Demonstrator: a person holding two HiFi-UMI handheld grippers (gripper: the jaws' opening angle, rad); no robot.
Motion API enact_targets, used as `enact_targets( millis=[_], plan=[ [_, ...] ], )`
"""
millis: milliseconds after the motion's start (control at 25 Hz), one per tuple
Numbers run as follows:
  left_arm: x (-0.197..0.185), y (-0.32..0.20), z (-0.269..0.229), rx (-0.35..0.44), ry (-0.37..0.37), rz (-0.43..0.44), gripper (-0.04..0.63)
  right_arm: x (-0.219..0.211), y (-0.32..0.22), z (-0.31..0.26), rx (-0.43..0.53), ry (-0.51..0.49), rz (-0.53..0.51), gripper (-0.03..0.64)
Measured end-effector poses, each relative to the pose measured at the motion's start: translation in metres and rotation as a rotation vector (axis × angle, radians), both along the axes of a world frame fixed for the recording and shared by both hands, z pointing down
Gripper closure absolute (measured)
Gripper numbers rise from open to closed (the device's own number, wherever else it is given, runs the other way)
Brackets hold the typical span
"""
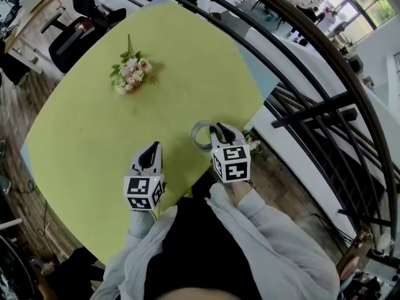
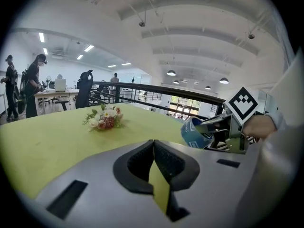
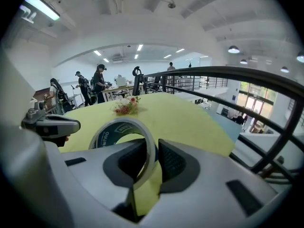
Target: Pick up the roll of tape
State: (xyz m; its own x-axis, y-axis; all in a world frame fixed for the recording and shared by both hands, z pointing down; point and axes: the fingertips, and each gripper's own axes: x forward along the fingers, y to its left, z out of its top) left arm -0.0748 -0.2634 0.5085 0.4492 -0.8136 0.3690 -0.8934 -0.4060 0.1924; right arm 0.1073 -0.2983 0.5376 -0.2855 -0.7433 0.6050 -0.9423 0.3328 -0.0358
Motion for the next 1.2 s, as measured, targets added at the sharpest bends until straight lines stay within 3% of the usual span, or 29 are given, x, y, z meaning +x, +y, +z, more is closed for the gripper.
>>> enact_targets(
  millis=[600,1000,1200],
  plan=[
    [-0.006,0.041,-0.050,0.124,0.043,0.060,0.578,0.006,0.067,-0.072,0.143,-0.184,0.121,0.536],
    [-0.019,0.067,-0.079,0.192,0.076,0.073,0.578,0.028,0.116,-0.113,0.320,-0.302,0.277,0.540],
    [-0.025,0.073,-0.082,0.200,0.075,0.077,0.578,0.041,0.133,-0.107,0.346,-0.332,0.362,0.541]
  ],
)
